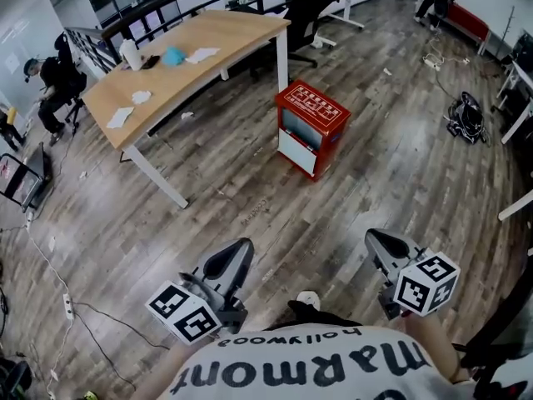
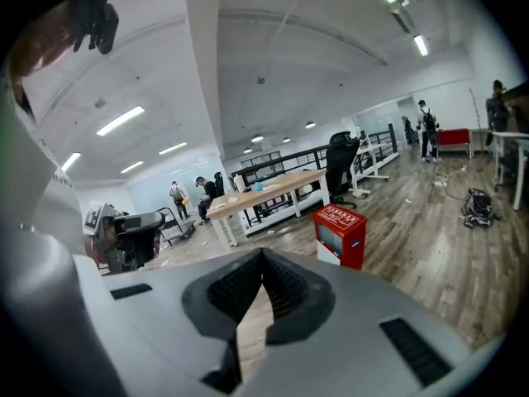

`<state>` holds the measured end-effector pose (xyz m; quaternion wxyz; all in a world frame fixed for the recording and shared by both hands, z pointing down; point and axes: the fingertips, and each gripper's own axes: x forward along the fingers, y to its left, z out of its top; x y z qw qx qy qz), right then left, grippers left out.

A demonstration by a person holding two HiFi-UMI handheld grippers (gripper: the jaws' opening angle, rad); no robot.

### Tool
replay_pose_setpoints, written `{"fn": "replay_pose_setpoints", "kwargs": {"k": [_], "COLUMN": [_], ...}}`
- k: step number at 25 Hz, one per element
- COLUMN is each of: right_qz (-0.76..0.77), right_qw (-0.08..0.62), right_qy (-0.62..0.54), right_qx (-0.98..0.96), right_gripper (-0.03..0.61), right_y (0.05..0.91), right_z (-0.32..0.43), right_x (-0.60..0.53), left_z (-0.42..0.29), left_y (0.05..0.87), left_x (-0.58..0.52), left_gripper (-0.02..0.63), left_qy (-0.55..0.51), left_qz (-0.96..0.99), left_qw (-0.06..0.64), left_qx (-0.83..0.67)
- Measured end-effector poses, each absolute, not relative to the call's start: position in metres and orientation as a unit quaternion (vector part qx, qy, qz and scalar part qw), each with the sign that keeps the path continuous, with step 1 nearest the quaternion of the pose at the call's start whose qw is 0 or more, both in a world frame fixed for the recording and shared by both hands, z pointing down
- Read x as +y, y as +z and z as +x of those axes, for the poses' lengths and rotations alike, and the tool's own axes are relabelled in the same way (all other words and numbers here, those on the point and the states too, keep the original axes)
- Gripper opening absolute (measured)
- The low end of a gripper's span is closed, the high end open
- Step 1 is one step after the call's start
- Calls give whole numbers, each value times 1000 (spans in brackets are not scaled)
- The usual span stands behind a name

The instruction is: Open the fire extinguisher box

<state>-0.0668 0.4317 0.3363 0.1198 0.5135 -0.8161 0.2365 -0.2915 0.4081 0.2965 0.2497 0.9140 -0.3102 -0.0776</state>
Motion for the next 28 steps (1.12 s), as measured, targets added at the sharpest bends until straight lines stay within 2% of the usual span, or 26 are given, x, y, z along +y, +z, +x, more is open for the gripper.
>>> {"fn": "replay_pose_setpoints", "kwargs": {"k": [5, 9, 20, 28], "right_qz": [504, 515, 536, 529], "right_qw": [134, 106, 48, 62], "right_qy": [177, 161, 209, 201], "right_qx": [-834, -835, -817, -822], "right_gripper": [9, 9, 9, 9], "right_y": [331, 324, 320, 323], "right_z": [-54, -35, 24, 35], "right_x": [412, 398, 354, 347], "left_z": [-268, -247, -224, -213], "left_y": [308, 308, 296, 296], "left_x": [383, 371, 333, 339], "left_gripper": [6, 6, 6, 6], "left_qy": [-60, -46, -46, -48], "left_qz": [911, 916, 911, 904], "left_qw": [259, 252, 228, 220], "left_qx": [-316, -310, -341, -363]}}
